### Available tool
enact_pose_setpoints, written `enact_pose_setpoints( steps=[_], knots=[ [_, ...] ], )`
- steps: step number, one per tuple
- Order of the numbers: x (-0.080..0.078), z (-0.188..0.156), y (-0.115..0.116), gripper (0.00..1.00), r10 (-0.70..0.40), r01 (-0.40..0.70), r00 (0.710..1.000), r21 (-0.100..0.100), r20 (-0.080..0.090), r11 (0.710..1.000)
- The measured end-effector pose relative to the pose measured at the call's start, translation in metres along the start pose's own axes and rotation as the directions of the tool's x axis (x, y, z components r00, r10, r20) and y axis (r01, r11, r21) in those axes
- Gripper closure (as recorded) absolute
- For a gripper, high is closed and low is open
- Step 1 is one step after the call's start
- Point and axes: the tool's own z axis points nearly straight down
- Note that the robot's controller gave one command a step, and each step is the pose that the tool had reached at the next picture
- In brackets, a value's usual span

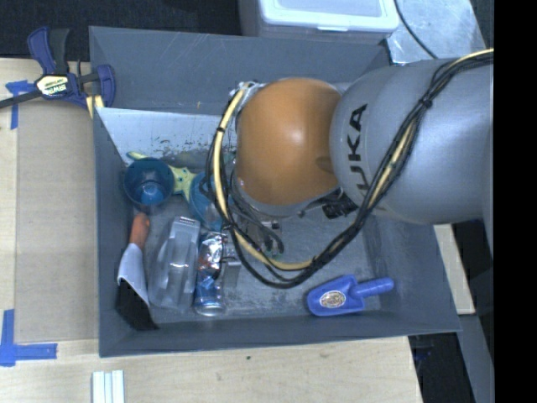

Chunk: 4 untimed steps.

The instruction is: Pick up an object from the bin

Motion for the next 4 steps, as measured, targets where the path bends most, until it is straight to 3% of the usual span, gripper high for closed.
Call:
enact_pose_setpoints(
  steps=[1,2,3,4],
  knots=[
    [-0.002,-0.004,-0.001,0.00,0.003,-0.003,1.000,-0.002,0.007,1.000],
    [-0.009,0.096,-0.002,0.00,-0.328,0.328,0.945,0.000,0.011,0.945],
    [-0.011,0.047,0.001,0.00,-0.457,0.457,0.889,0.003,0.018,0.890],
    [-0.012,0.098,-0.005,0.00,-0.702,0.702,0.712,0.005,0.010,0.712]
  ],
)
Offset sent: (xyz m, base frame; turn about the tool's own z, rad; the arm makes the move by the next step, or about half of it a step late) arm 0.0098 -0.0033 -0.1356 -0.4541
